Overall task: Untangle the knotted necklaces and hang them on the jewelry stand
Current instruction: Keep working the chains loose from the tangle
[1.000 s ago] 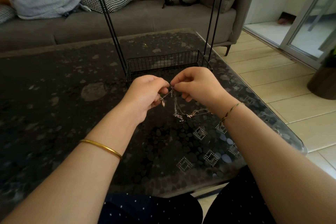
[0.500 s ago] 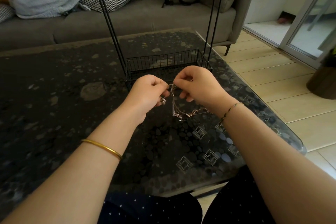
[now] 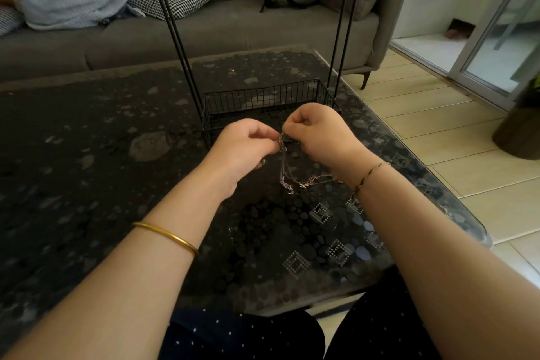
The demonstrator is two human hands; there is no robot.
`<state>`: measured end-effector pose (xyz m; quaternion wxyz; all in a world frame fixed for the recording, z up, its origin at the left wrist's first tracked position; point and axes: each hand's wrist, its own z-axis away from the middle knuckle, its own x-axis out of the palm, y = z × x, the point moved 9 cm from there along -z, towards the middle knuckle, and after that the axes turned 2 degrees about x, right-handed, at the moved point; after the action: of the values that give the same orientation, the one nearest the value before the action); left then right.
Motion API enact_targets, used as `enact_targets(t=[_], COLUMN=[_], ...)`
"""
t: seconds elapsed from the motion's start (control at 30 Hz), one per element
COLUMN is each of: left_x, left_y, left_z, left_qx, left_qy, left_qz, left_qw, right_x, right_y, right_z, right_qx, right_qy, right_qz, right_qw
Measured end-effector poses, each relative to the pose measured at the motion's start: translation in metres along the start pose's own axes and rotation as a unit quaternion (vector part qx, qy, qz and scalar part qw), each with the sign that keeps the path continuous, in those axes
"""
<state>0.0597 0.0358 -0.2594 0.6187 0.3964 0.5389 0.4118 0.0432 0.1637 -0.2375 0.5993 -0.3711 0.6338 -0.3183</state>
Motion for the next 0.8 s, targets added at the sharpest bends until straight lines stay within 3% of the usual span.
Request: enact_targets(t=[0.17,0.33,0.53,0.8], left_x=[-0.002,0.0,-0.003,-0.011], left_y=[0.001,0.008,0.019,0.007], left_z=[0.0,0.0,0.001,0.001], left_qx=[0.006,0.04,0.092,0.034], left_qy=[0.003,-0.002,0.03,0.054], left_qz=[-0.019,-0.059,-0.084,0.024], left_qw=[1.0,0.997,0.992,0.998], right_x=[-0.004,-0.001,0.005,0.014], right_y=[-0.002,0.005,0.008,0.011], right_z=[0.002,0.005,0.007,0.011], right_qx=[-0.02,0.046,0.086,0.131], right_qy=[0.007,-0.03,-0.054,-0.094], right_qz=[0.005,-0.118,-0.191,-0.224], right_qw=[1.0,0.992,0.976,0.961])
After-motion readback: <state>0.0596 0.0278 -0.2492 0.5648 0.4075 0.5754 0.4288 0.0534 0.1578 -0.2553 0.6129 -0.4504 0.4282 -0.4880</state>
